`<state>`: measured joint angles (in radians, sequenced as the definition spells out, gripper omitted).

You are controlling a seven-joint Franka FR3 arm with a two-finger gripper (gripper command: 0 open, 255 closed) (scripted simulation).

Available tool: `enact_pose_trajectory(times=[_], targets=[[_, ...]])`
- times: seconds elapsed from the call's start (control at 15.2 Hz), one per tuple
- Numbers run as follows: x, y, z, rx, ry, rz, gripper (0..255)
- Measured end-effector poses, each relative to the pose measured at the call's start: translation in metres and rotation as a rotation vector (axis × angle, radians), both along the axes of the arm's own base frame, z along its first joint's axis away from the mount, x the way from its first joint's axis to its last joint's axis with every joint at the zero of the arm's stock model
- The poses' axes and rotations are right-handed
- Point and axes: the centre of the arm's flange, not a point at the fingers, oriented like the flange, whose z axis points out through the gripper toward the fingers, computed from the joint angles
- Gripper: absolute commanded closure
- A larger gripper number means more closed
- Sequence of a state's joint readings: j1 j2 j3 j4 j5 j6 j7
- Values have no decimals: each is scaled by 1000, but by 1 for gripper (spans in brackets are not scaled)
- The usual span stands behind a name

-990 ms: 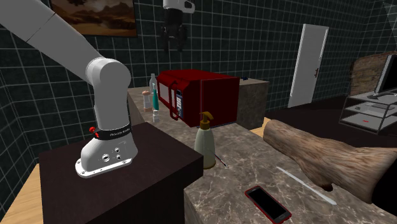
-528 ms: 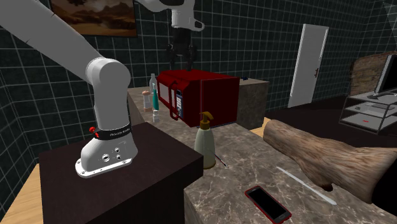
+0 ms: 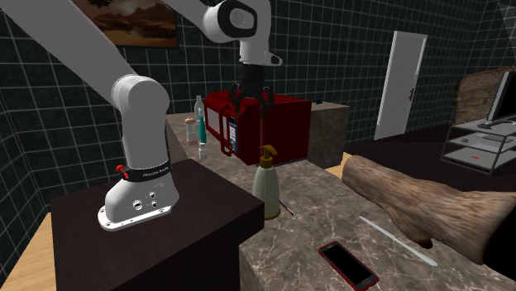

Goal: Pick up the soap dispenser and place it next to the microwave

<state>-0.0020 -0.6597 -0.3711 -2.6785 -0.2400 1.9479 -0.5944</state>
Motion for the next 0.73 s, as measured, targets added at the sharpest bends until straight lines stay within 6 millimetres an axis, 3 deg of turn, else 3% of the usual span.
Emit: enact_pose_trajectory(times=[0.4, 0.73], targets=[[15, -48, -63, 12, -1, 123, 0], [21, -58, -98, 12, -2, 156, 0]])
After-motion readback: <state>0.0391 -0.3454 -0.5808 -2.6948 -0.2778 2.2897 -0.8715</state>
